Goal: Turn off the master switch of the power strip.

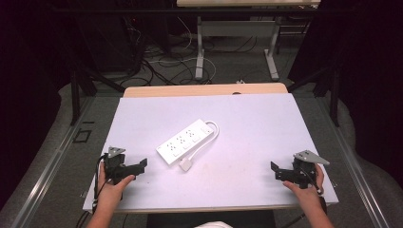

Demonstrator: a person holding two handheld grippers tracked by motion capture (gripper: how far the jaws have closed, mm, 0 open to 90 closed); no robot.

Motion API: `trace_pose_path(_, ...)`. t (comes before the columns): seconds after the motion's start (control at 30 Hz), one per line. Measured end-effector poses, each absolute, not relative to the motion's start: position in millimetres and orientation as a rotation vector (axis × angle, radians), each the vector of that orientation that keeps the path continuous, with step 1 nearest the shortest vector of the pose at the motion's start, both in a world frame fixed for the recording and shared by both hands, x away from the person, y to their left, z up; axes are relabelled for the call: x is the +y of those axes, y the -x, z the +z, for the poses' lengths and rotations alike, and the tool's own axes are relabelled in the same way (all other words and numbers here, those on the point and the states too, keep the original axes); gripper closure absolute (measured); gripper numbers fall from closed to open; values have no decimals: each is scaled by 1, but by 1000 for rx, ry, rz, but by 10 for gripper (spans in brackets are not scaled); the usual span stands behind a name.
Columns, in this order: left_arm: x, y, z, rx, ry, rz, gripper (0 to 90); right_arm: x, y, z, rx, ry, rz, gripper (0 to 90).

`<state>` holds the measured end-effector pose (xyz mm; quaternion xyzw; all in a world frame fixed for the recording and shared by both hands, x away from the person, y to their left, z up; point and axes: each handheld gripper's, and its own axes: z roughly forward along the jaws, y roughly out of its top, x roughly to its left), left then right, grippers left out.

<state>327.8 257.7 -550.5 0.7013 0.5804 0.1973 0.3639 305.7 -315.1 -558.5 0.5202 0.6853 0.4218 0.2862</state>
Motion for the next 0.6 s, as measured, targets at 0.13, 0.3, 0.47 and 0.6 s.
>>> trace_pose_path(0.13, 260, -328, -554, 1497, -1812, 503, 29, -316, -303, -555, 1876, -1404, 1096, 0)
trace_pose_path(0.3, 262, -329, -557, 1516, -1793, 485, 29, -316, -303, -555, 1875, -1402, 1101, 0)
trace_pose_path(0.47, 266, -329, -559, 1529, -1785, 480, 29, -316, -304, -556, 1869, -1400, 1109, 0)
trace_pose_path(0.6, 268, -329, -560, 1531, -1775, 478, 29, -315, -304, -556, 1868, -1401, 1116, 0)
